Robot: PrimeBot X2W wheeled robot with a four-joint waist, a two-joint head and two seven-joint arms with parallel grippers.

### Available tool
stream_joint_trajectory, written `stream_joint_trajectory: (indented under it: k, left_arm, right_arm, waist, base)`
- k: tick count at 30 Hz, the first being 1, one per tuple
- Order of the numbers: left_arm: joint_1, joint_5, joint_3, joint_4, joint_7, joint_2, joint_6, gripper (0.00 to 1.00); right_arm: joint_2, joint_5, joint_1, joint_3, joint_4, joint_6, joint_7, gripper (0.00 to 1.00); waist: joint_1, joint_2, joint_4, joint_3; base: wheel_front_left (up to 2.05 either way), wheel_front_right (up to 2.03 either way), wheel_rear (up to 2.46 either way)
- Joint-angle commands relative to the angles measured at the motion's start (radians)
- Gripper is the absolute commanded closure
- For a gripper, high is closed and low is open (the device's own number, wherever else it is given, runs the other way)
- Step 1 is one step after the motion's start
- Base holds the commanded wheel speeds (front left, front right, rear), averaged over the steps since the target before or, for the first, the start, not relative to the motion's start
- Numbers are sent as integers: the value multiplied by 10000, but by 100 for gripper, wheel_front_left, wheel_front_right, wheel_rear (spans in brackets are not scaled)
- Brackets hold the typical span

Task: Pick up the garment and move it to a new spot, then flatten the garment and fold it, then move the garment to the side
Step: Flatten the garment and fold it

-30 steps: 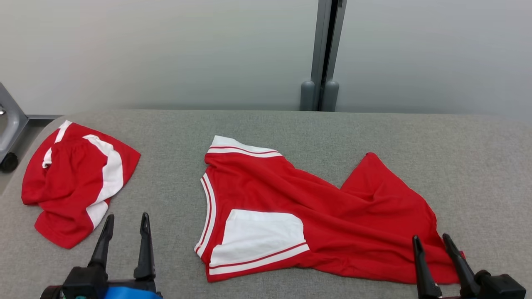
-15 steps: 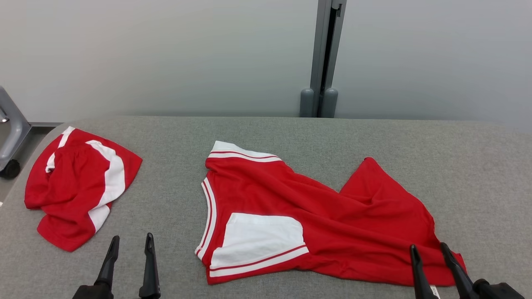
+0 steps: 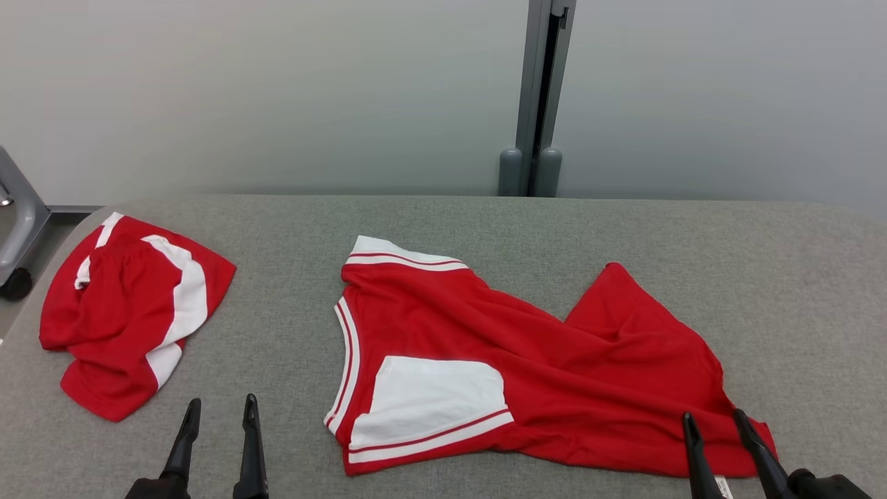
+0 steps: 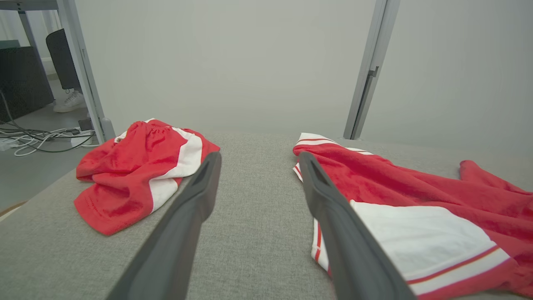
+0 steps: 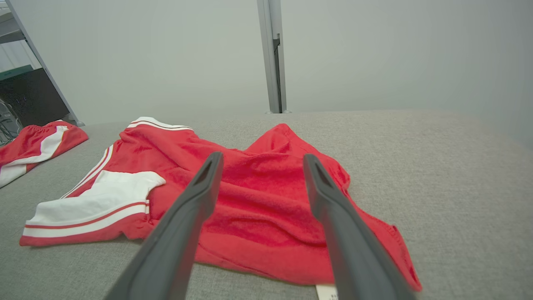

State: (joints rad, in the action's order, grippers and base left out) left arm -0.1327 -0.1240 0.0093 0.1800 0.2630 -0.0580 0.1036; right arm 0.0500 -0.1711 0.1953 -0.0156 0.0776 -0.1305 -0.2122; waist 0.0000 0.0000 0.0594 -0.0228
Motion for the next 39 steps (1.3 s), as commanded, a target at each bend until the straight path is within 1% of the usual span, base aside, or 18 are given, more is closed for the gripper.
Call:
stream_joint_trajectory:
  k: [1, 10, 15, 26, 32, 39]
  left_arm:
    - [-17, 22, 19, 2, 24, 5, 8, 0]
    - [3, 39, -107, 151, 24, 51, 95, 0]
    - [258, -16, -665, 542, 24, 57, 202, 0]
    - [1191, -444, -2211, 2318, 24, 46, 268, 0]
    - [1751, -944, -3008, 3413, 24, -167, 272, 0]
    - [2278, -1333, -3092, 4190, 24, -273, 274, 0]
  right_arm:
    - [11, -21, 120, -4, -39, -6, 19, 0]
    - [11, -54, 137, -1, -2, -6, 39, 0]
    - [11, -31, 43, 22, 60, -4, 38, 0]
    - [12, 58, -199, 242, 225, -6, 18, 0]
    - [12, 82, -437, 238, 247, -6, -33, 0]
    - [12, 100, -635, 216, 321, -6, -109, 0]
  waist:
    - [0, 0, -5, -1]
    - [0, 0, -51, 4]
    - [0, 0, -76, 46]
    - [0, 0, -462, 354]
    - [0, 0, -712, 760]
    - [0, 0, -878, 1017]
  base:
    - [0, 0, 0]
    - [0, 0, 0]
    - [0, 0, 0]
    - [0, 0, 0]
    - [0, 0, 0]
    - [0, 0, 0]
